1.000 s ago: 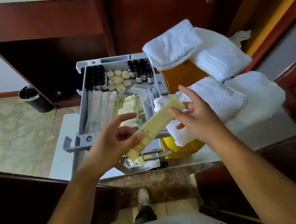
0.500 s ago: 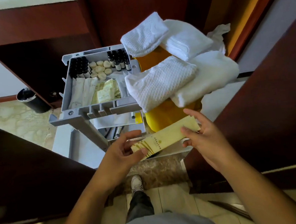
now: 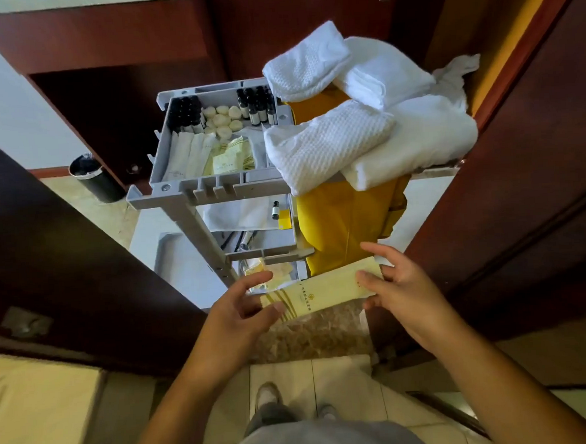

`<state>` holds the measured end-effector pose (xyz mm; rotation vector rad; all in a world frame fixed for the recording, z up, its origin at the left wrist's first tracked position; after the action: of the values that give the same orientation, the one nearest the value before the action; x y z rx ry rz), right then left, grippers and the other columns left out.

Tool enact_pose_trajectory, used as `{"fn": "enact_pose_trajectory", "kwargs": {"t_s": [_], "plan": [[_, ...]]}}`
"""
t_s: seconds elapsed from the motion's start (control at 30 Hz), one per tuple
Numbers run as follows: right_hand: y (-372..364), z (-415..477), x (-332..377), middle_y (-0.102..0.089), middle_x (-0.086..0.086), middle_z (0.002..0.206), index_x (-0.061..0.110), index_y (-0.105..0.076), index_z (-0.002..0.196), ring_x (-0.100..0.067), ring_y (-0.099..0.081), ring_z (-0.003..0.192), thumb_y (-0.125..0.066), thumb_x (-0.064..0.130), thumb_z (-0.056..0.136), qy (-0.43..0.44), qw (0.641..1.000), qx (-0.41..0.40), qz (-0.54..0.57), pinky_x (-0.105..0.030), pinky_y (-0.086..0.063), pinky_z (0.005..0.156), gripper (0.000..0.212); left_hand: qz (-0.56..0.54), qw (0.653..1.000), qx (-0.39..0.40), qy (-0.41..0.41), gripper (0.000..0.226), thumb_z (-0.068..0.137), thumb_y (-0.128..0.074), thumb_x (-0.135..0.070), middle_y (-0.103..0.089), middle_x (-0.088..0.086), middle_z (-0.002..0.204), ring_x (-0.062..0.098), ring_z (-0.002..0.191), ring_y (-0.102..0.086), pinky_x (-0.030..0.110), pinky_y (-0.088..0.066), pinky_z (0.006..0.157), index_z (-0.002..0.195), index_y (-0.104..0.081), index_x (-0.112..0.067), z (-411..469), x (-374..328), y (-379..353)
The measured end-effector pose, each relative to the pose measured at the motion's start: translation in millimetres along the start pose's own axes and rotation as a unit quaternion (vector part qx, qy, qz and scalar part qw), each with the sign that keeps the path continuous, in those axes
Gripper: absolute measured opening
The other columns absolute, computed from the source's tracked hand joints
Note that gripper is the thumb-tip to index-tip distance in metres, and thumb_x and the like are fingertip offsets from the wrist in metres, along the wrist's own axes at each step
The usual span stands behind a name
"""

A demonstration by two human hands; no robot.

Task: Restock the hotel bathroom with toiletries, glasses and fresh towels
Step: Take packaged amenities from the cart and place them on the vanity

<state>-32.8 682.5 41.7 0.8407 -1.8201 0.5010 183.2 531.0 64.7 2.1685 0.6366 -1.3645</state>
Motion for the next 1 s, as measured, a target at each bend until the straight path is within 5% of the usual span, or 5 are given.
{"fn": "enact_pose_trajectory", "kwargs": {"t_s": [0.4,0.7,0.83,1.0], "plan": [[-82,1,-4,-0.077,-0.005,0.107,0.033,-0.067,0.126,-0.02,-0.076,0.085,-0.07,0.016,0.098,-0.002,0.993,0.09,-0.074,-0.027,-0.058,0.065,0.034,-0.062,0.993,-0.093,0.024,0.039,0.096,-0.07,-0.009,-0.081,-0.001,0.096,0.011,0.092,-0.077,0.016,-0.057,0.073,0.13,-0.063,-0.026,-44,31,66],[-208,-10,-13,-0.079,-0.002,0.098,0.031,-0.073,0.118,-0.028,-0.072,0.076,-0.073,0.018,0.097,0.009,0.978,0.151,-0.141,-0.034,-0.06,0.067,0.025,-0.095,0.979,-0.178,0.039,0.039,0.094,-0.074,-0.018,-0.08,-0.003,0.102,0.011,0.099,-0.076,0.025,-0.061,0.081,0.128,-0.064,-0.035,-108,86,165],[-272,-26,-18,-0.078,-0.004,0.093,0.034,-0.073,0.116,-0.019,-0.072,0.068,-0.072,0.022,0.098,0.028,0.965,0.184,-0.183,-0.033,-0.057,0.066,0.022,-0.111,0.969,-0.216,0.055,0.039,0.093,-0.075,-0.024,-0.079,-0.003,0.105,0.013,0.104,-0.075,0.026,-0.061,0.082,0.127,-0.064,-0.041,-142,116,217],[-354,-50,-24,-0.078,-0.001,0.094,0.031,-0.072,0.113,-0.017,-0.074,0.071,-0.07,0.02,0.099,0.033,0.946,0.233,-0.225,-0.032,-0.061,0.067,0.018,-0.13,0.957,-0.249,0.067,0.035,0.097,-0.071,-0.017,-0.081,-0.004,0.093,0.001,0.088,-0.073,0.019,-0.058,0.074,0.125,-0.065,-0.037,-186,148,275]]}}
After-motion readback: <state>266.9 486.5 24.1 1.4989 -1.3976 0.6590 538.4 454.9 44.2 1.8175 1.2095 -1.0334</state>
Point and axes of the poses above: each hand's wrist, its own z-axis towards the middle knuckle, its own y-axis out of the back of the hand, x = y × z, the point moved 1 cm from there along z, towards the middle knuckle
